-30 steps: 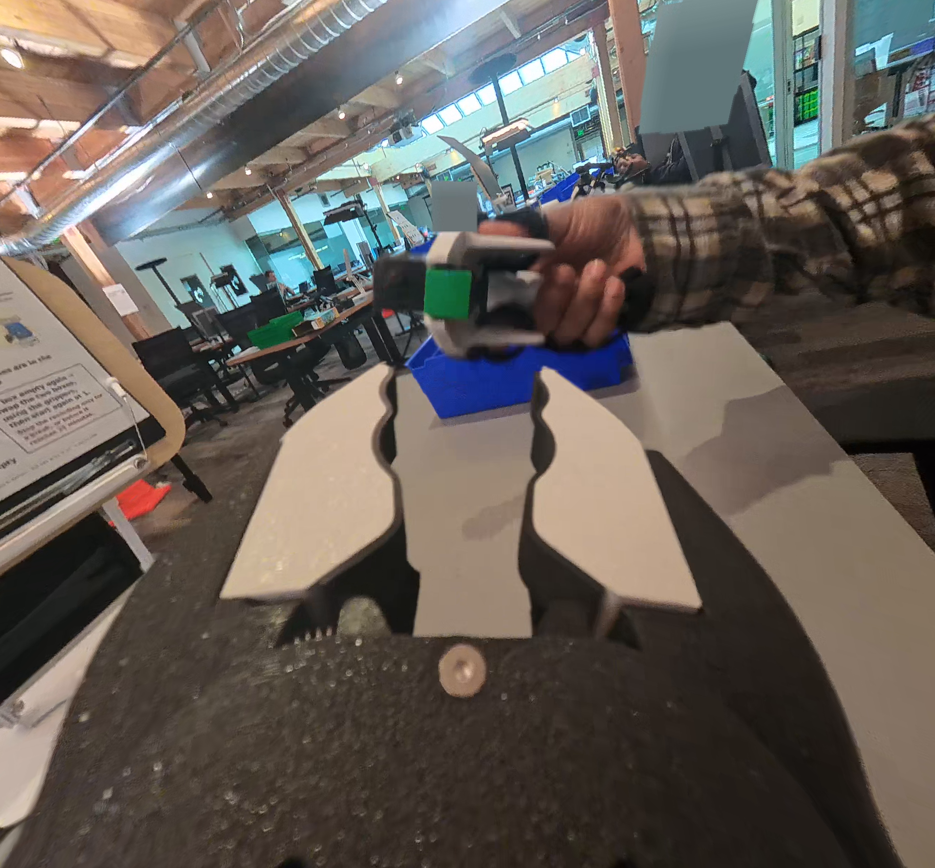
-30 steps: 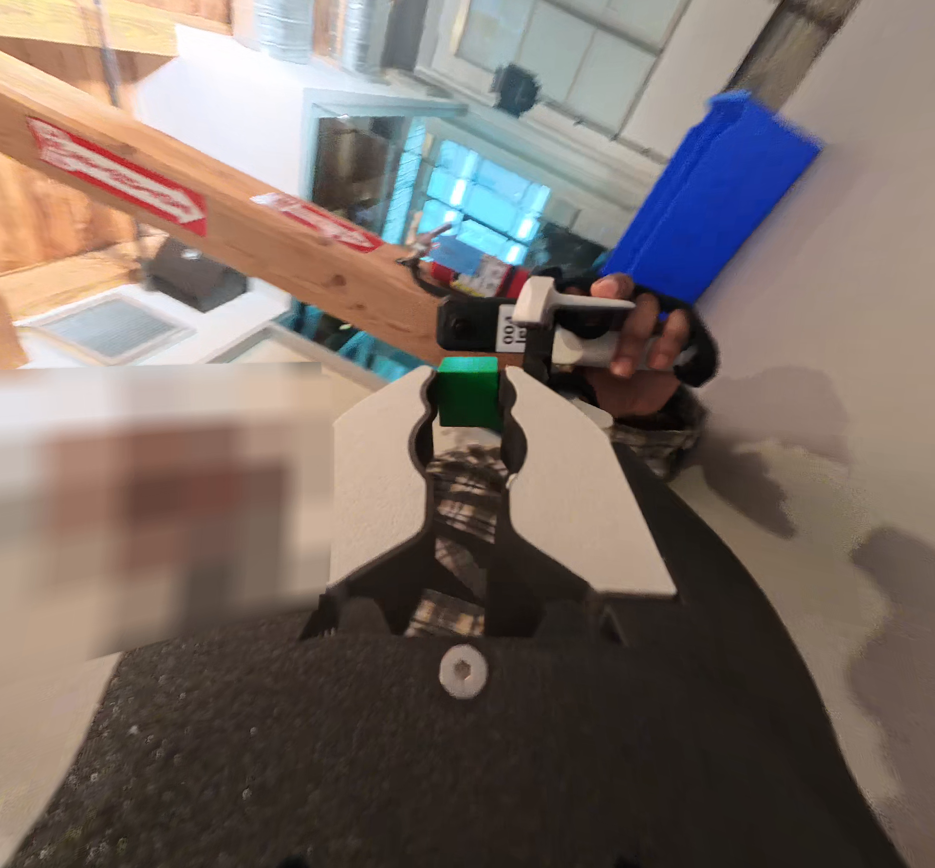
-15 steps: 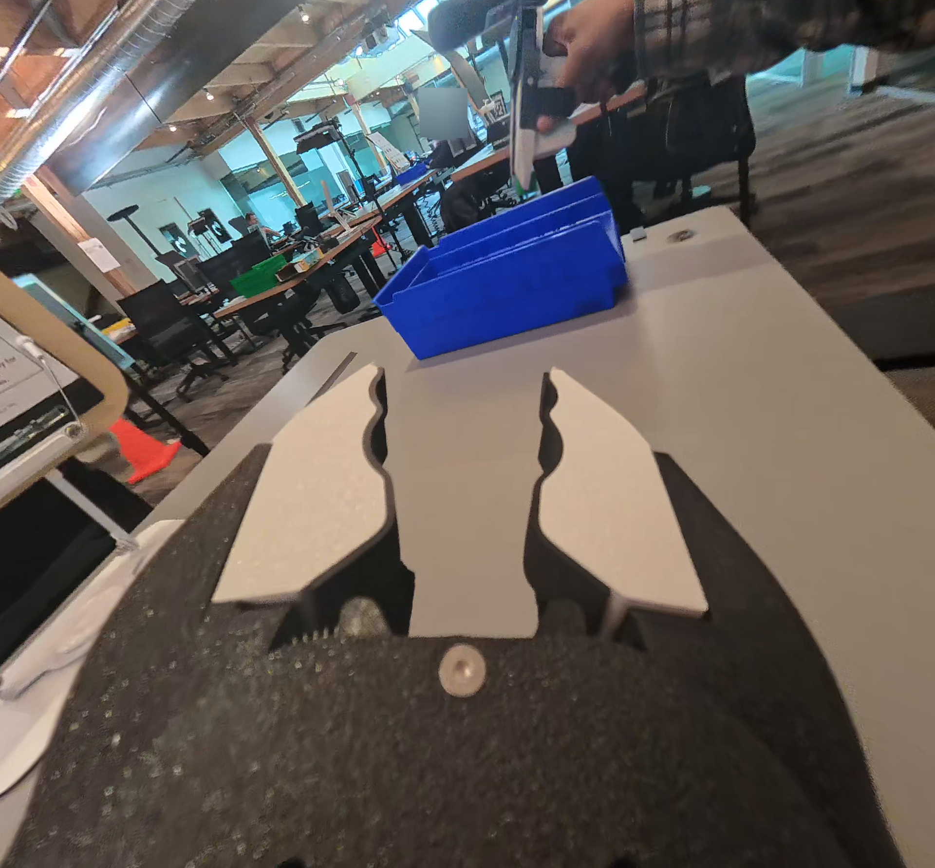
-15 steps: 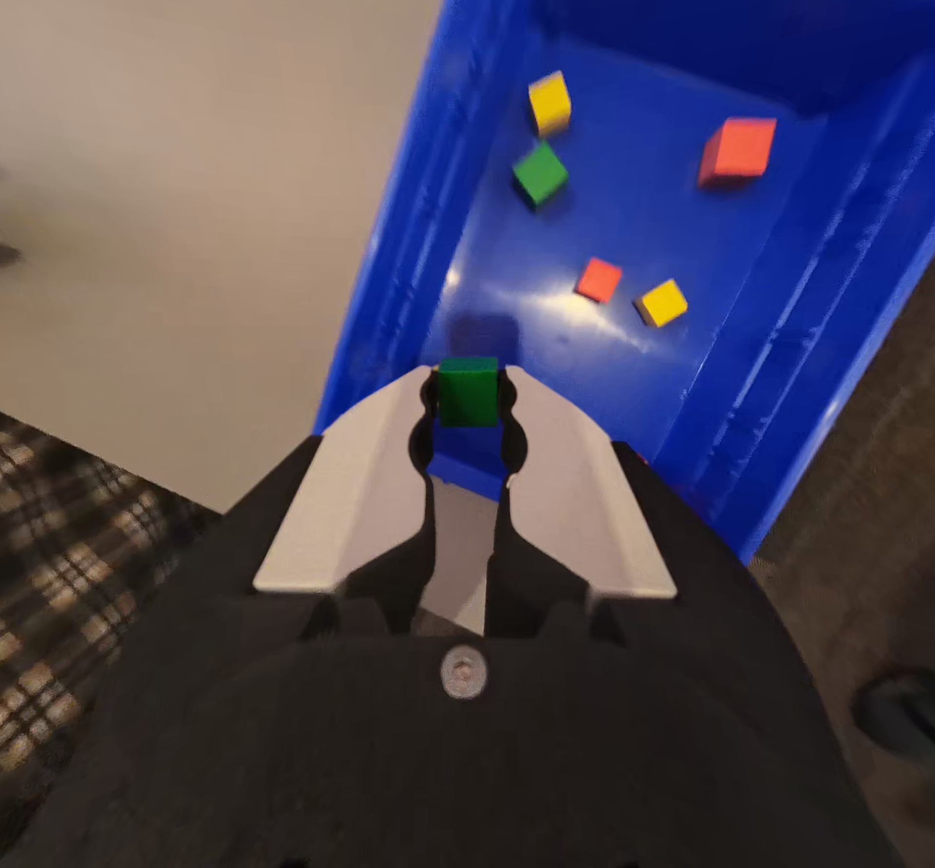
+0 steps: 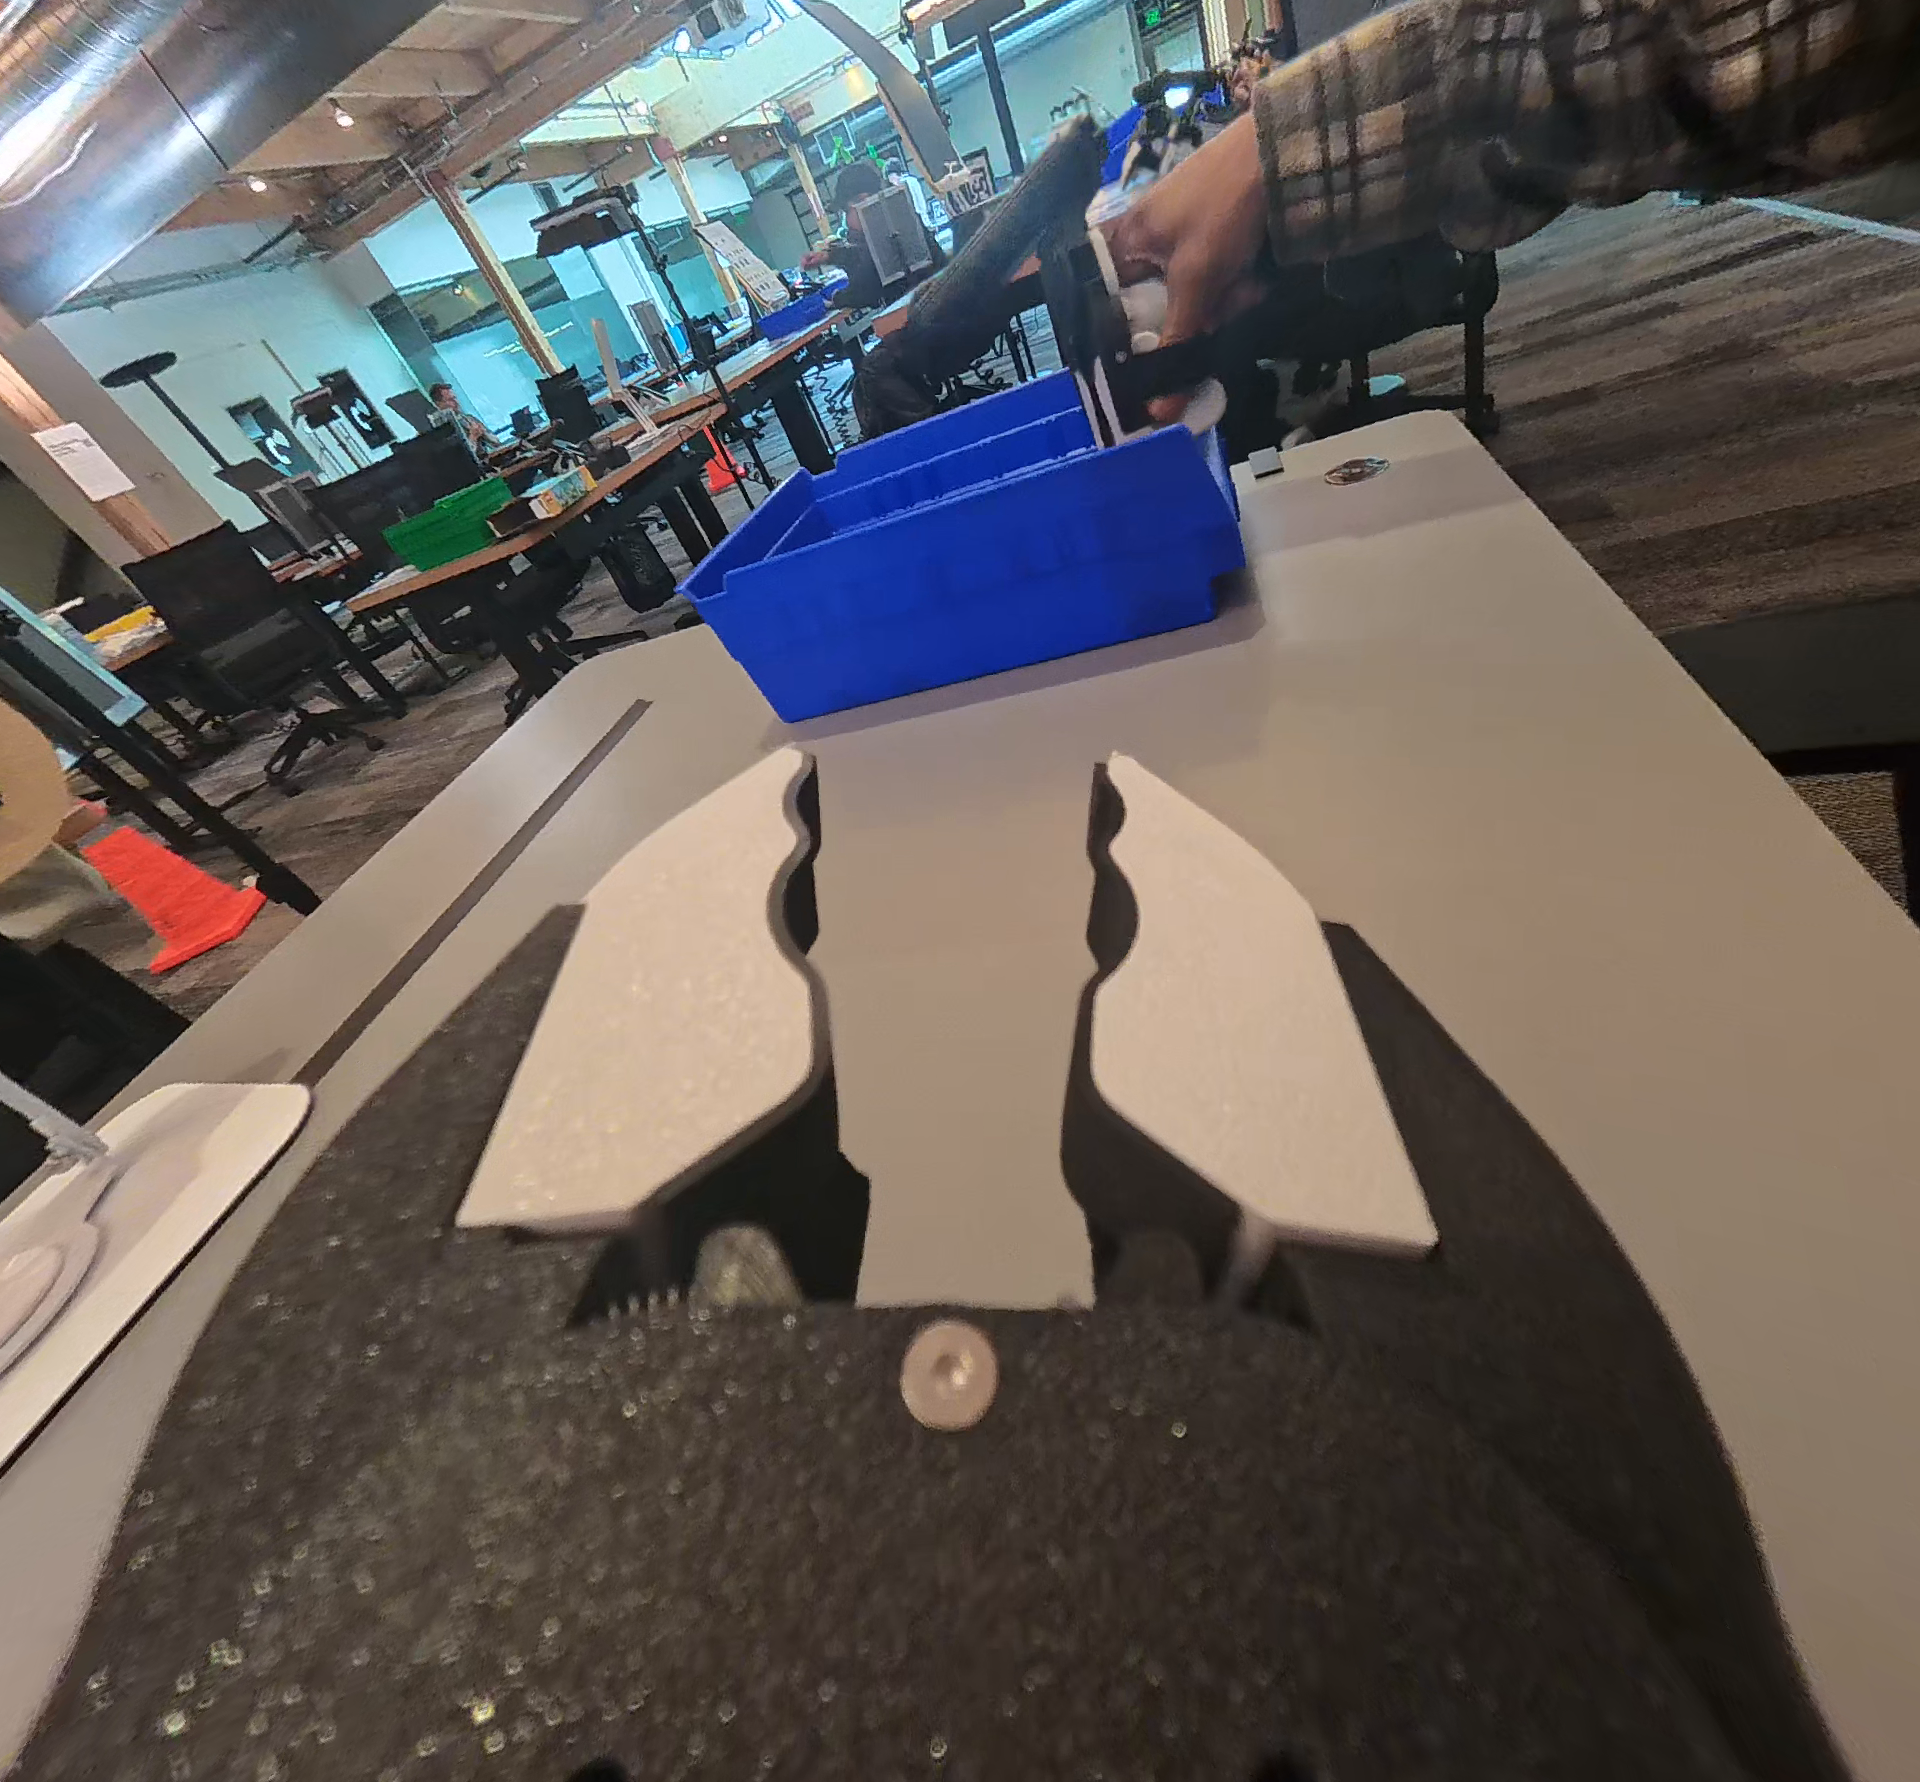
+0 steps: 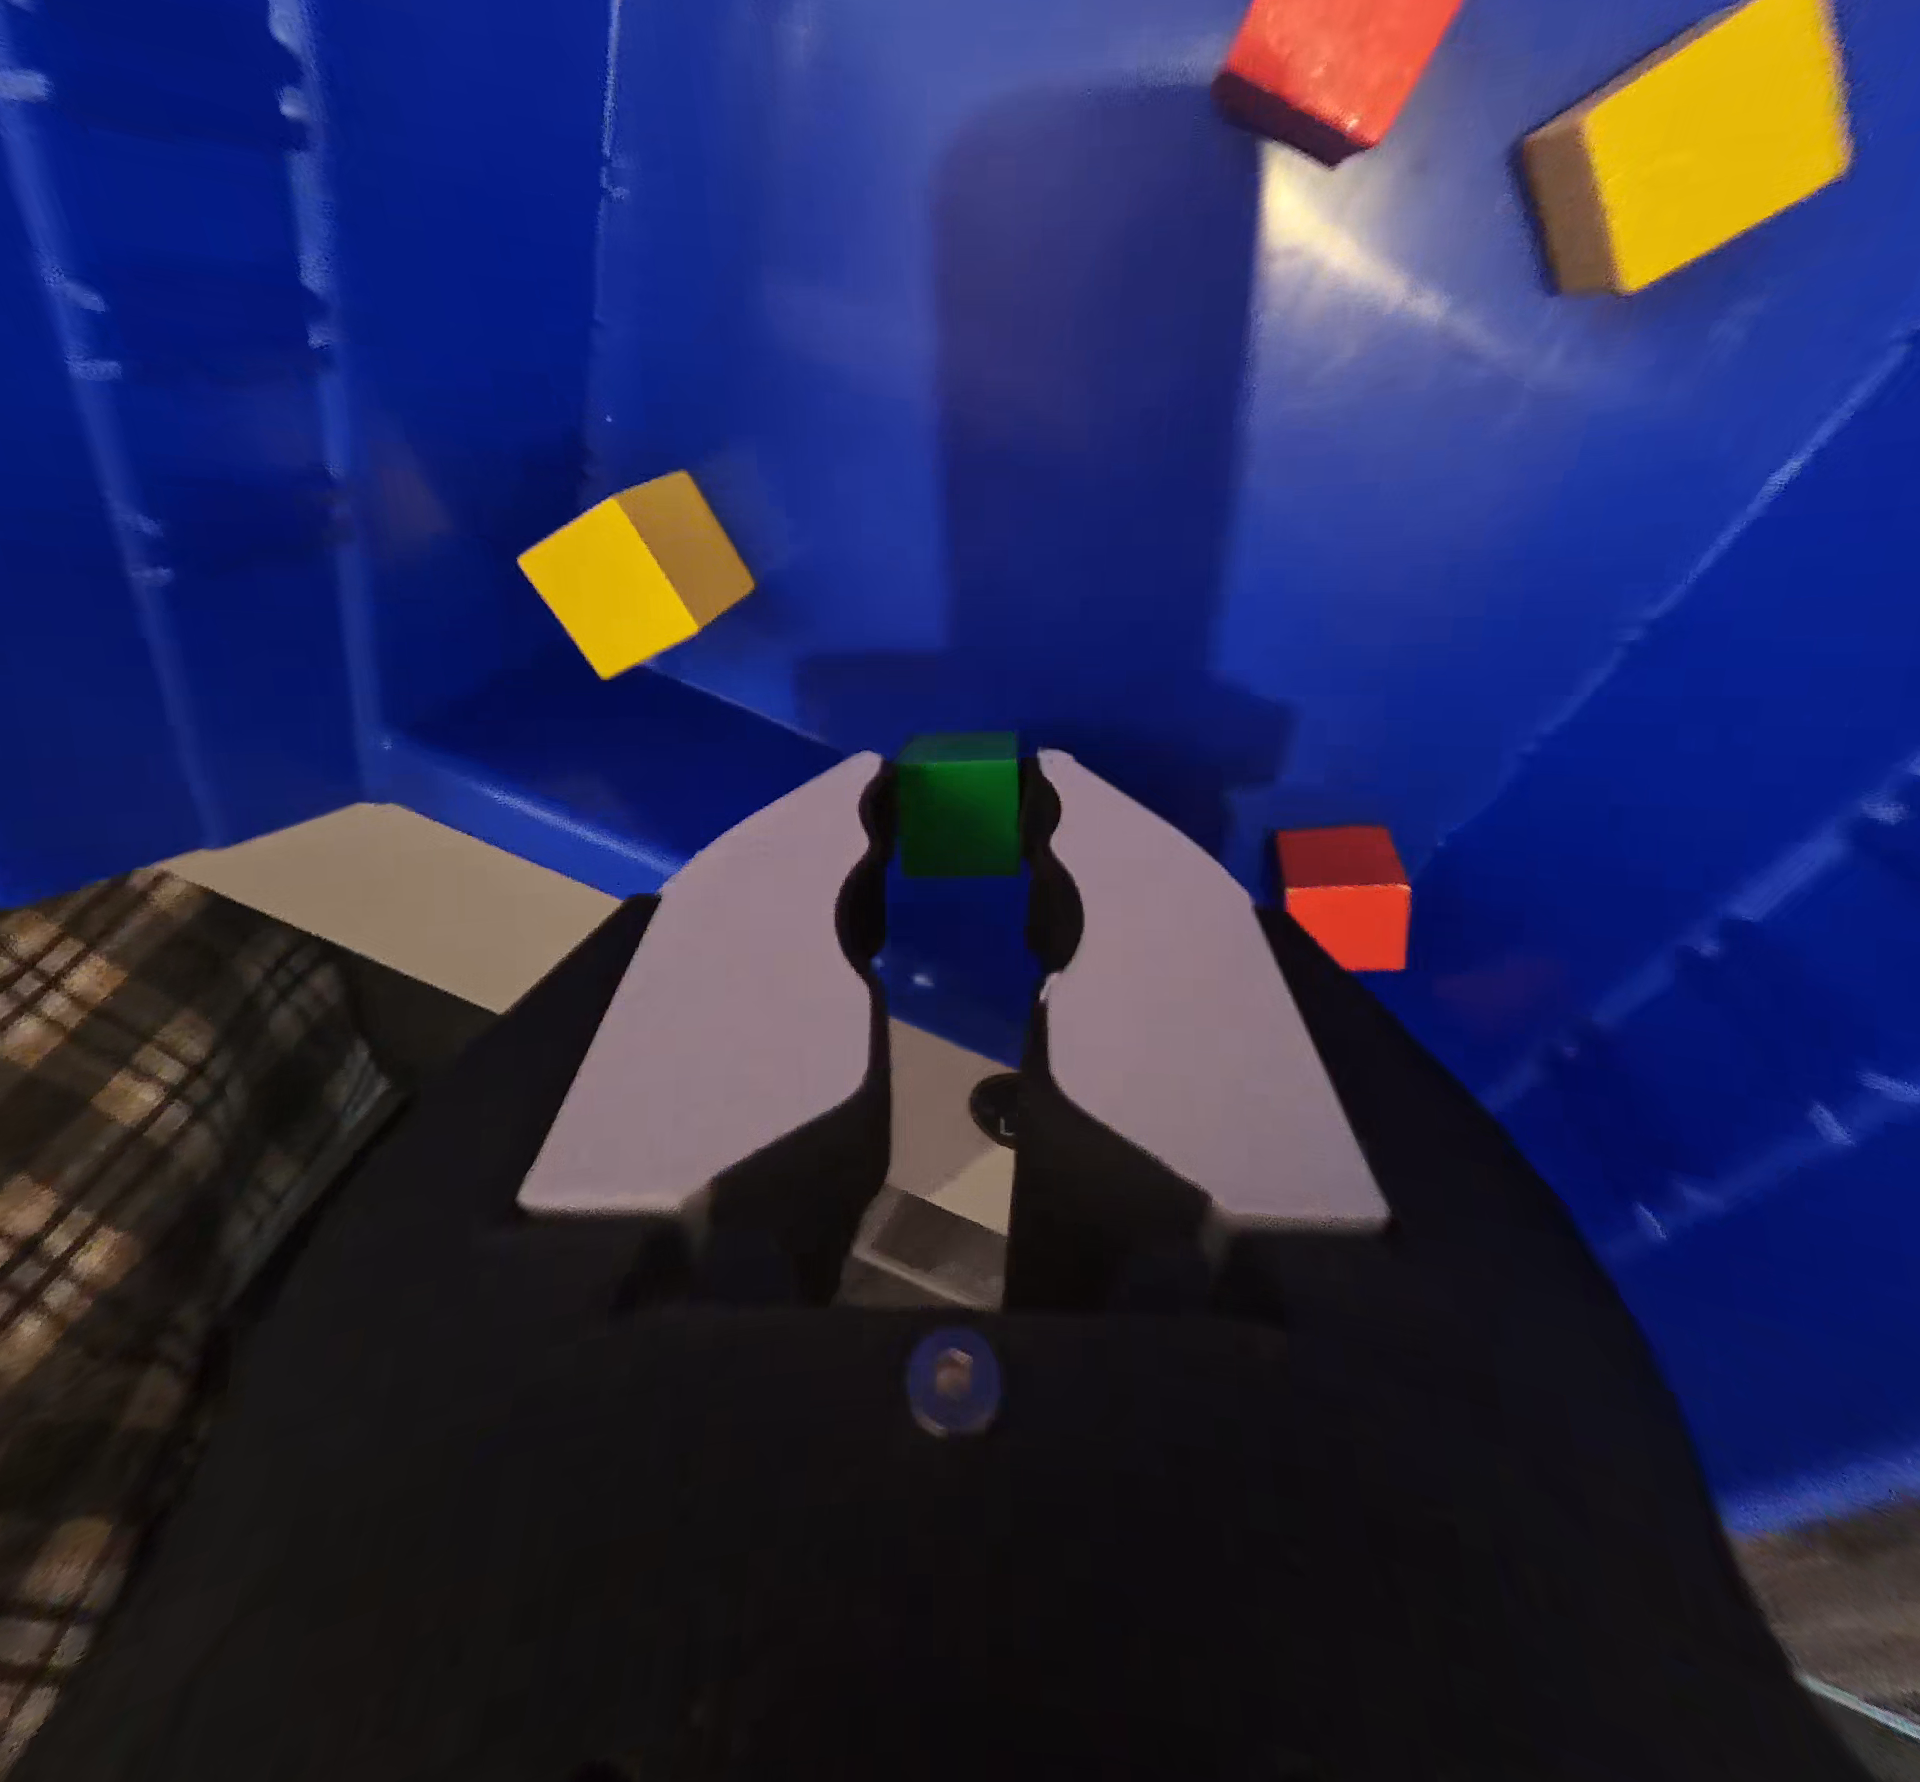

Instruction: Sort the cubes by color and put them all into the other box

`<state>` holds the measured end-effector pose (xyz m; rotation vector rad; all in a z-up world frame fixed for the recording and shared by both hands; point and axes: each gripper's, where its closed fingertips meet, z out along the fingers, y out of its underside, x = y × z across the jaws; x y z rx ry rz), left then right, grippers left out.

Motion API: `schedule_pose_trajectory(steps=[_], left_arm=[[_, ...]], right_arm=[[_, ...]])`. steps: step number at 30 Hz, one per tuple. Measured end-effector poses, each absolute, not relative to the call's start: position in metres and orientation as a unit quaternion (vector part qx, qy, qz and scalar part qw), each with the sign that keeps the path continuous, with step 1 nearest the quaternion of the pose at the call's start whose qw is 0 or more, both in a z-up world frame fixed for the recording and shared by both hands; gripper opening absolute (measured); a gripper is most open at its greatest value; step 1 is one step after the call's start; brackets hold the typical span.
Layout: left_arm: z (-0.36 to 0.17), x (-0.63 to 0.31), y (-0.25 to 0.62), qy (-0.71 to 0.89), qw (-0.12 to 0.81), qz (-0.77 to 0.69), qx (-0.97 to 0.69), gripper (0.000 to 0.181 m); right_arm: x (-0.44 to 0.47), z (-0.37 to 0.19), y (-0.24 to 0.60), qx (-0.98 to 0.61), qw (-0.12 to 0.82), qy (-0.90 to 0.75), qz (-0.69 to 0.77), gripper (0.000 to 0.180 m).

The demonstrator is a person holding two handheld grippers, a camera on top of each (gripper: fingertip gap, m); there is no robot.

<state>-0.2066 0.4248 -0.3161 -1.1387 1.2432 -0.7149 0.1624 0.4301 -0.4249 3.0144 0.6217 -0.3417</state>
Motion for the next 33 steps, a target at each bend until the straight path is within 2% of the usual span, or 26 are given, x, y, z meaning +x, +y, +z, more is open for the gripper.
schedule_pose_trajectory(steps=[2,5,8,12,15,19,25,33], left_arm=[[-0.317,-0.206,0.425,0.539,0.606,-0.31,-0.495,0.049],[-0.318,-0.208,0.426,0.535,0.604,-0.314,-0.5,0.05],[-0.316,-0.21,0.425,0.533,0.604,-0.316,-0.502,0.05],[-0.313,-0.216,0.426,0.528,0.609,-0.302,-0.509,0.052],[-0.305,-0.223,0.425,0.518,0.618,-0.298,-0.51,0.052],[-0.294,-0.236,0.428,0.495,0.63,-0.288,-0.525,0.053],[-0.284,-0.295,0.428,0.471,0.636,-0.212,-0.573,0.05],[-0.257,-0.488,0.408,0.45,0.554,-0.026,-0.7,0.05]], right_arm=[[0.164,-0.425,0.43,0.975,0.029,0.191,-0.109,0.05],[0.174,-0.387,0.45,0.981,-0.03,0.175,-0.076,0.069],[0.159,-0.299,0.481,0.968,-0.175,0.147,-0.1,0.066],[0.095,-0.175,0.496,0.885,-0.396,0.168,-0.181,0.061],[0.034,-0.135,0.486,0.802,-0.508,0.201,-0.242,0.062],[-0.055,-0.156,0.473,0.713,-0.561,0.235,-0.348,0.068],[-0.156,-0.241,0.49,0.634,-0.597,0.249,-0.423,0.07],[-0.219,-0.305,0.491,0.615,-0.577,0.306,-0.442,0.065]])
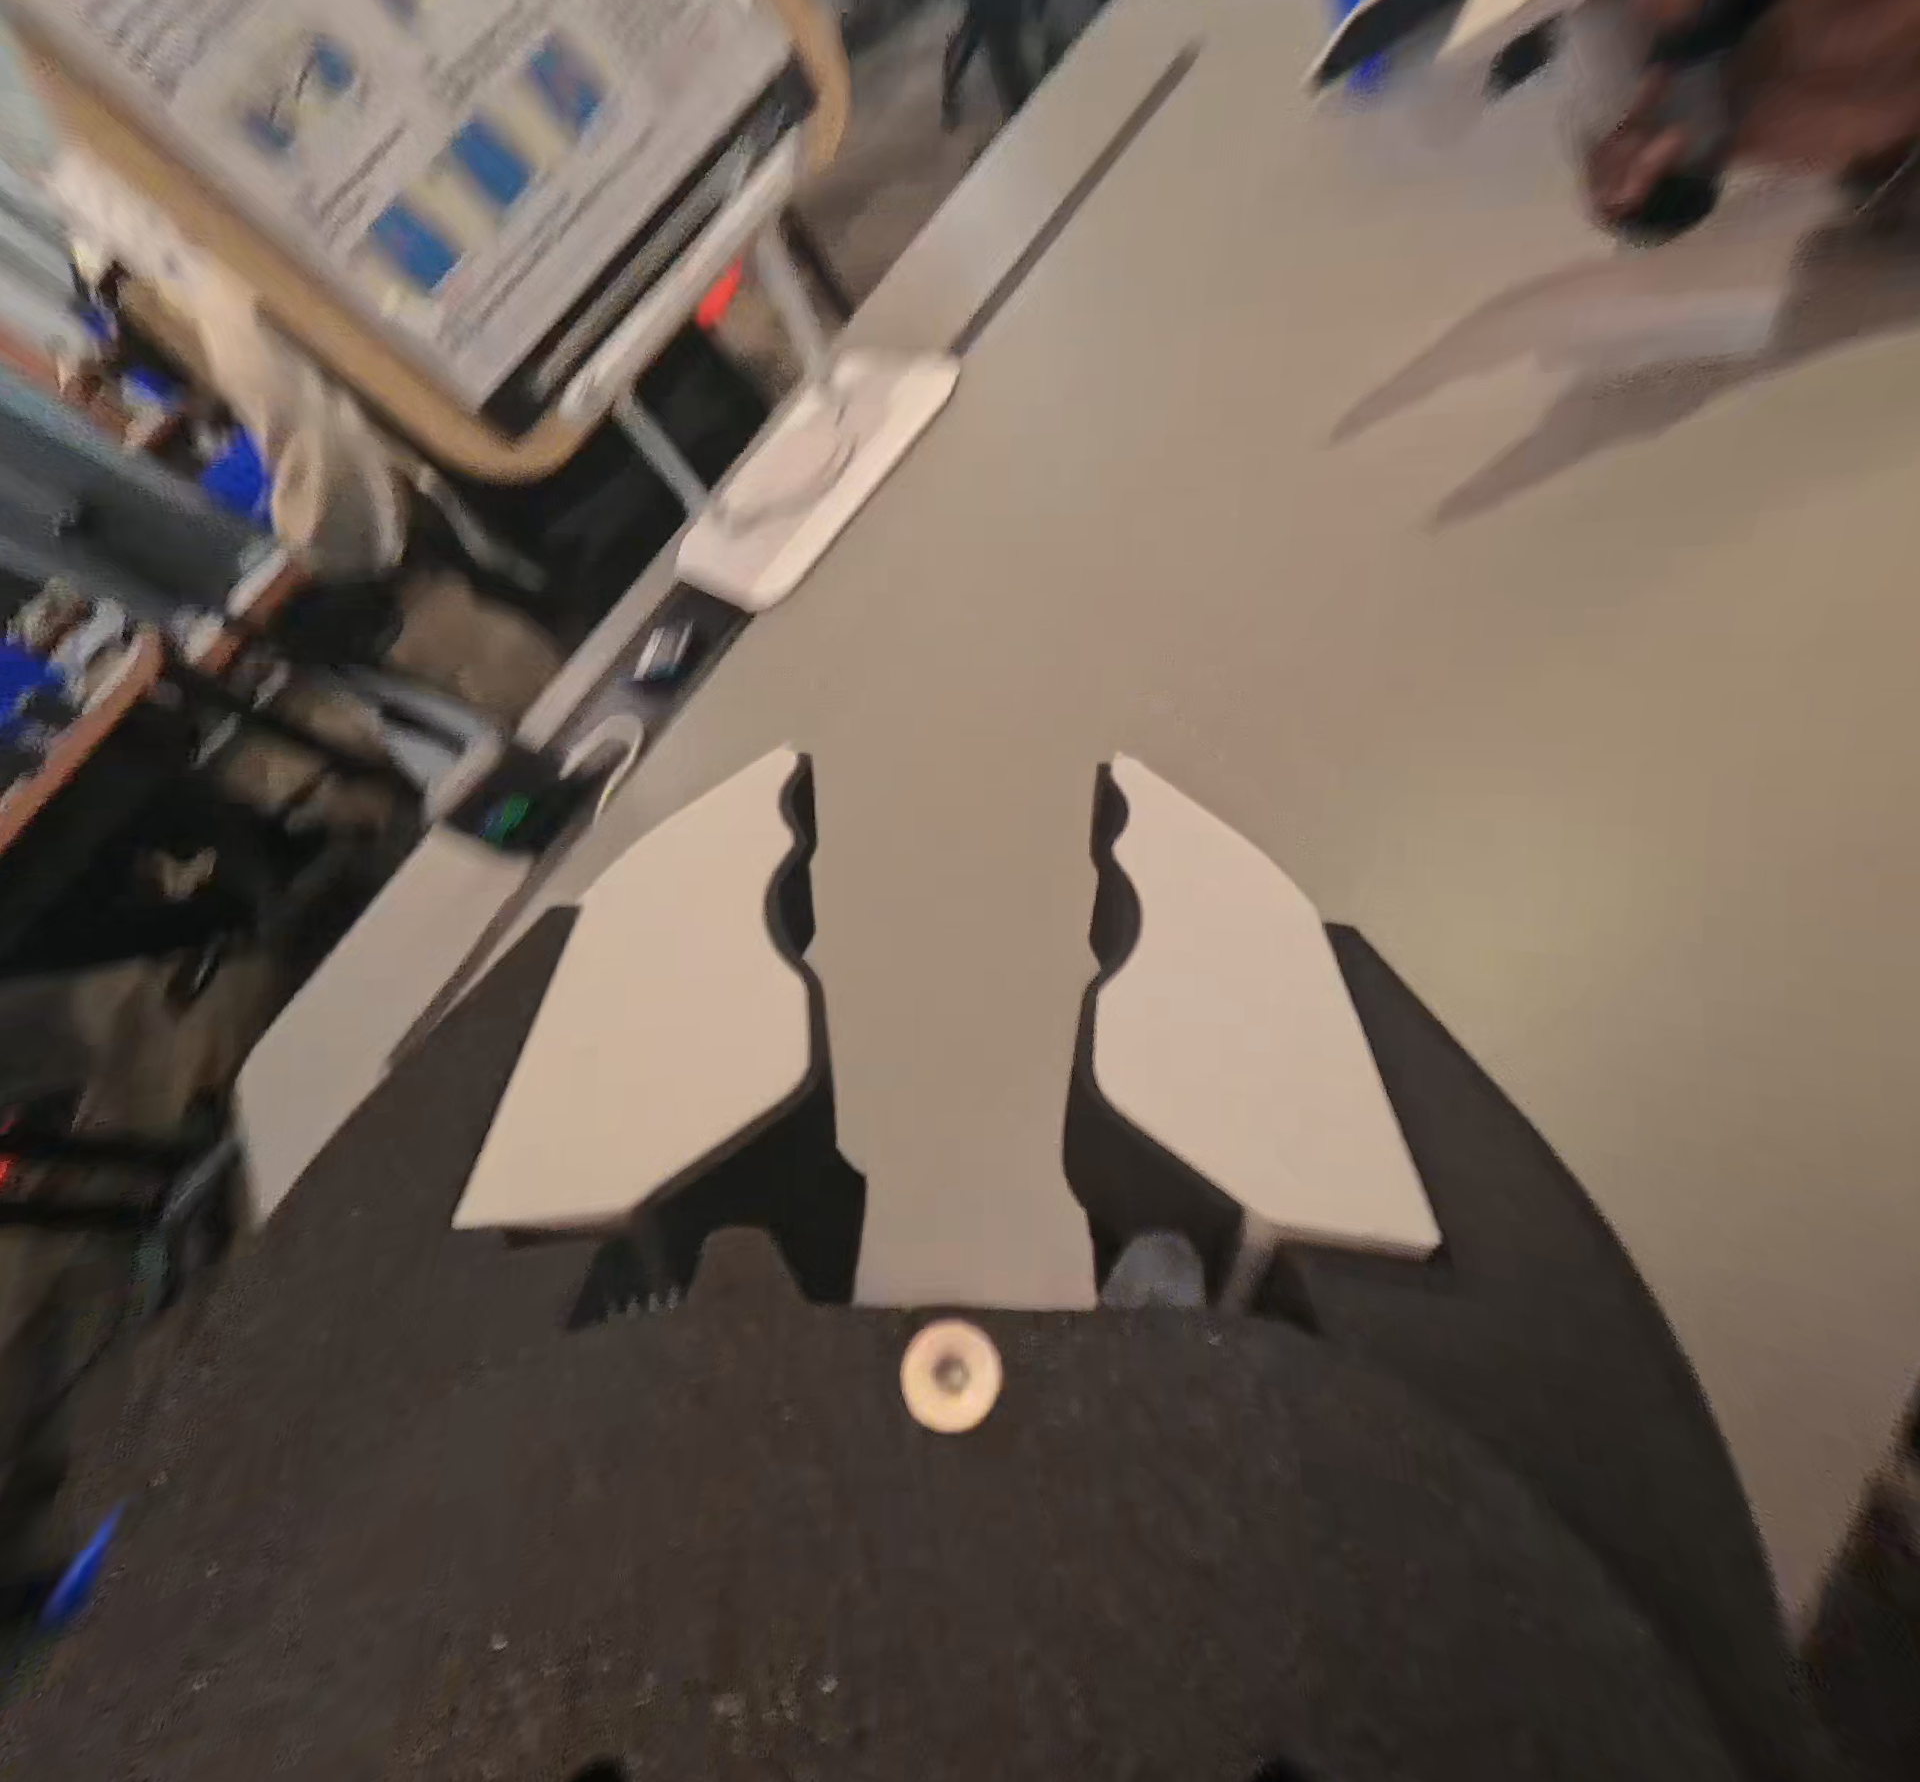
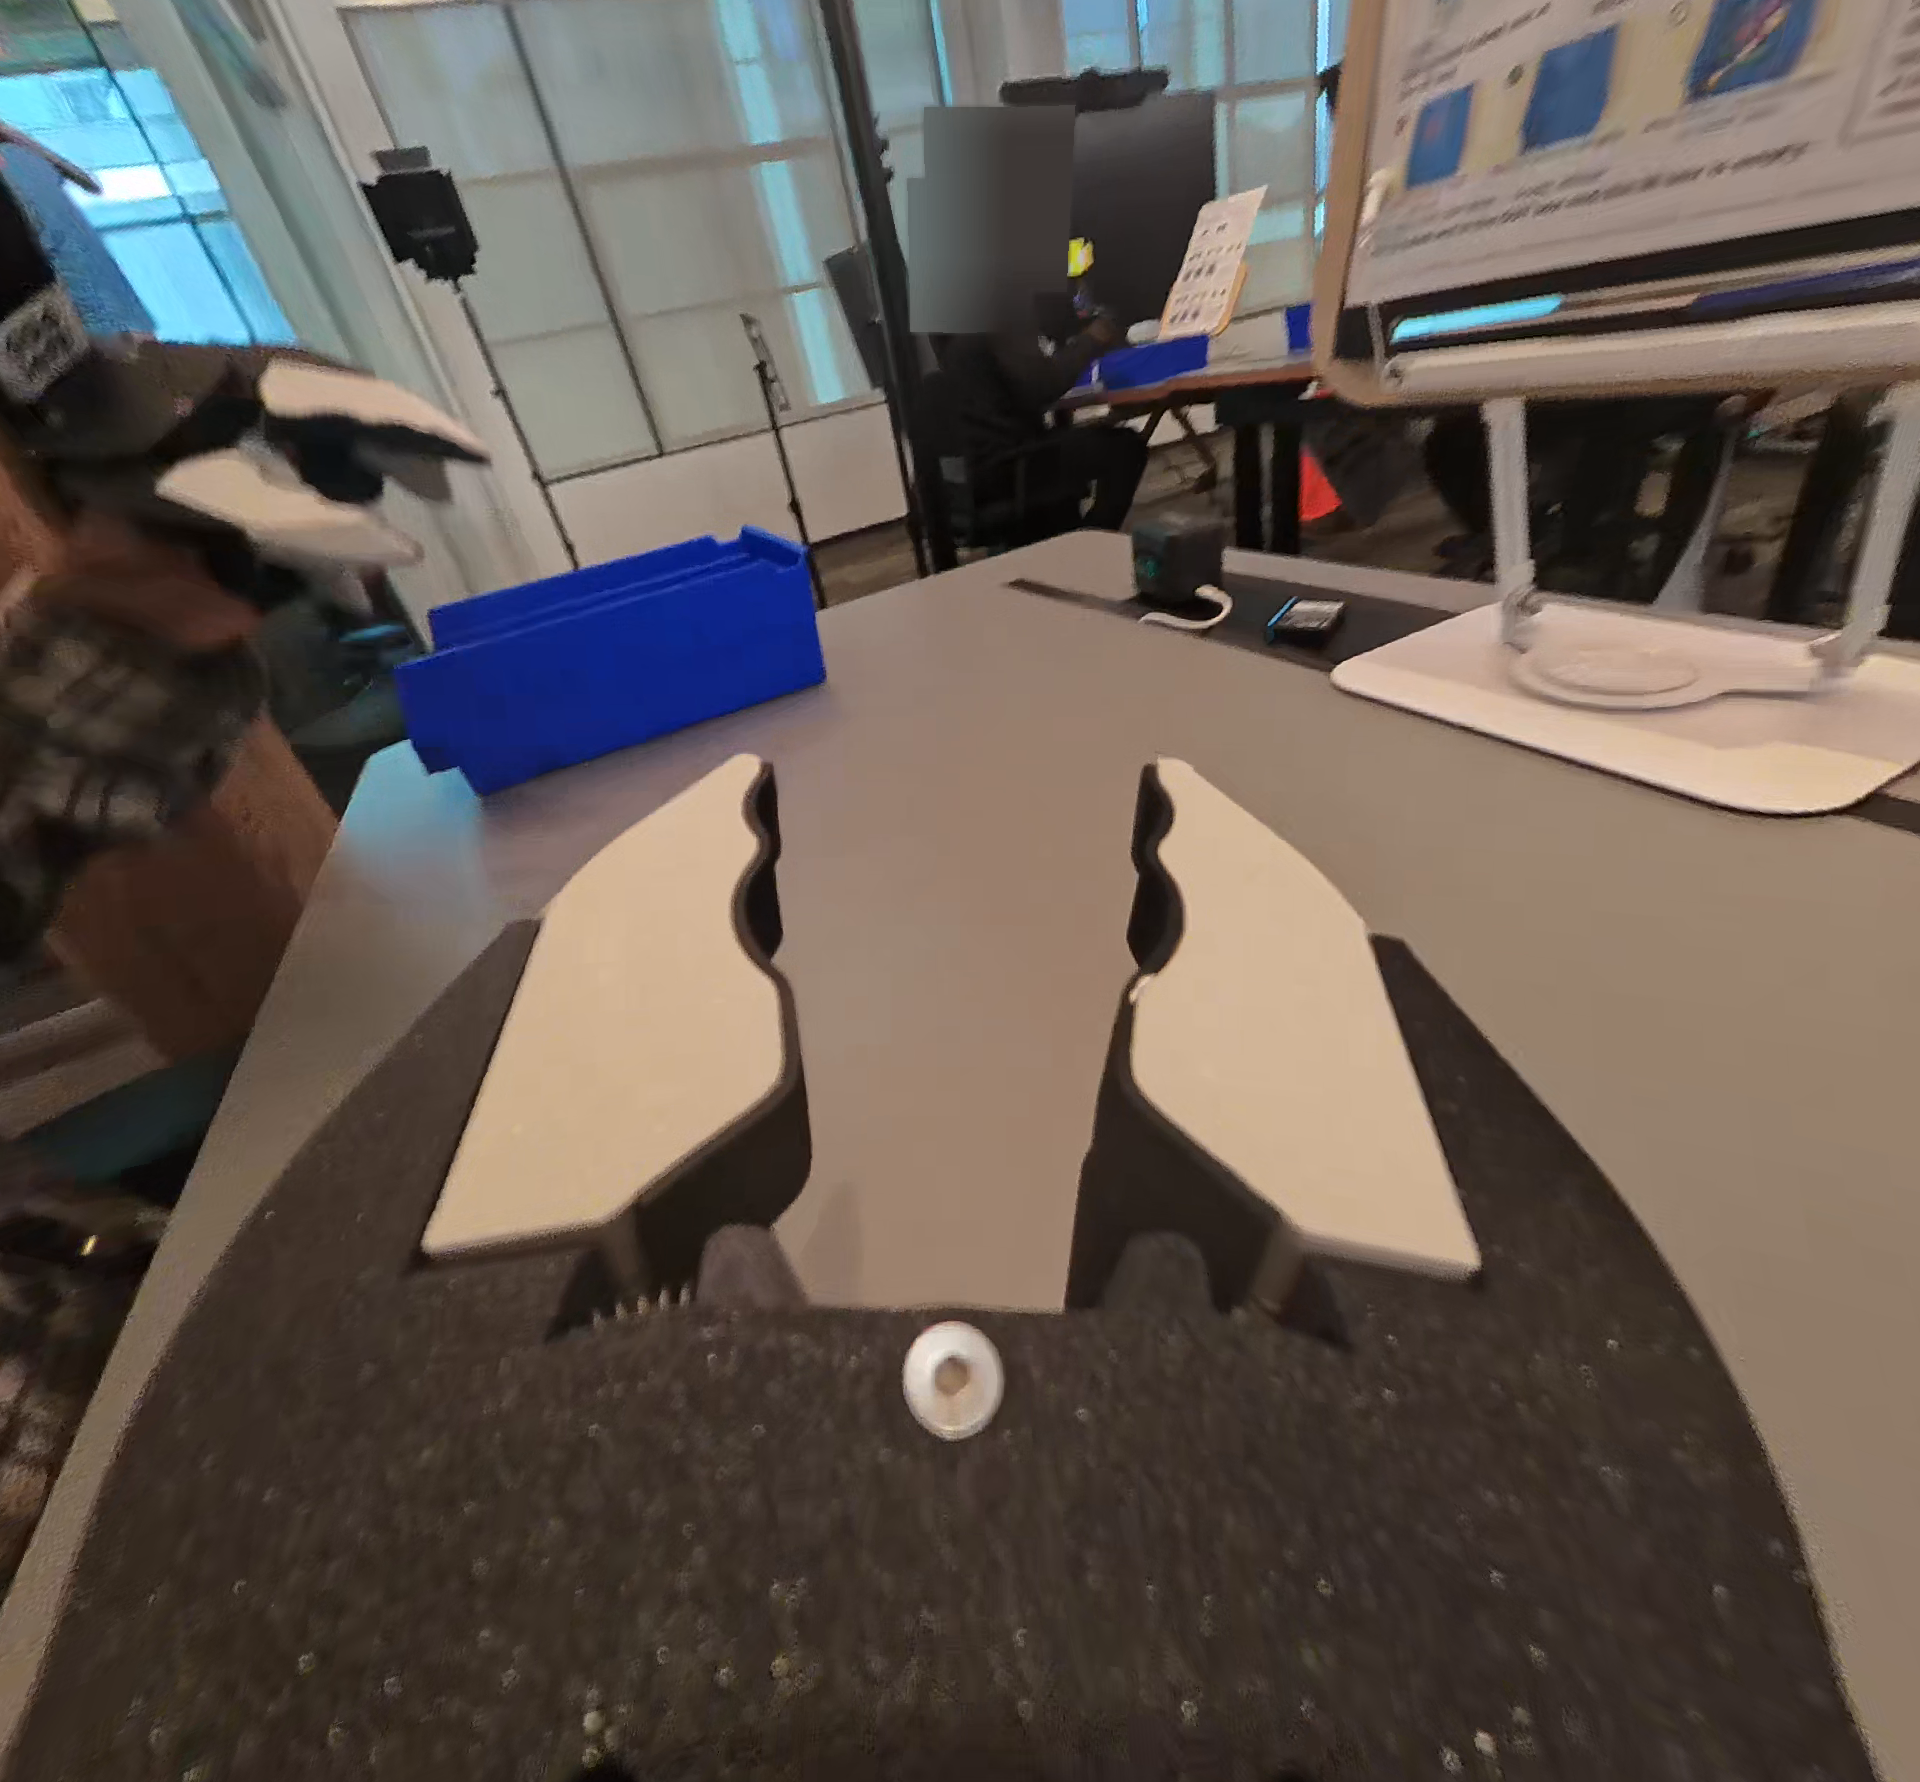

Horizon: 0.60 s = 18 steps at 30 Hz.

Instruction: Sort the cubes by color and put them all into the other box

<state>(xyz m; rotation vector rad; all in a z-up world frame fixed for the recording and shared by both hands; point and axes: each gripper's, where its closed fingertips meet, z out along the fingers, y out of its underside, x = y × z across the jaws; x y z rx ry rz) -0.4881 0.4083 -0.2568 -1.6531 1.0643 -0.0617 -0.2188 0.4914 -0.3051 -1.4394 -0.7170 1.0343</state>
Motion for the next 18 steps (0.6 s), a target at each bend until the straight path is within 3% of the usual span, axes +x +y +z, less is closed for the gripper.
schedule_pose_trajectory(steps=[3,8,13,18], left_arm=[[-0.257,-0.58,0.401,0.428,0.446,0.028,-0.786,0.051],[-0.29,-0.715,0.382,0.324,0.176,0.103,-0.924,0.046],[-0.338,-0.784,0.366,0.217,-0.059,0.136,-0.965,0.043],[-0.374,-0.811,0.356,0.147,-0.195,0.146,-0.959,0.045]], right_arm=[[-0.221,-0.32,0.493,-0.627,0.566,-0.318,0.431,0.064],[-0.225,-0.323,0.492,-0.626,0.556,-0.323,0.441,0.063],[-0.228,-0.323,0.486,-0.619,0.557,-0.349,0.43,0.064],[-0.225,-0.322,0.482,-0.614,0.558,-0.364,0.424,0.064]])
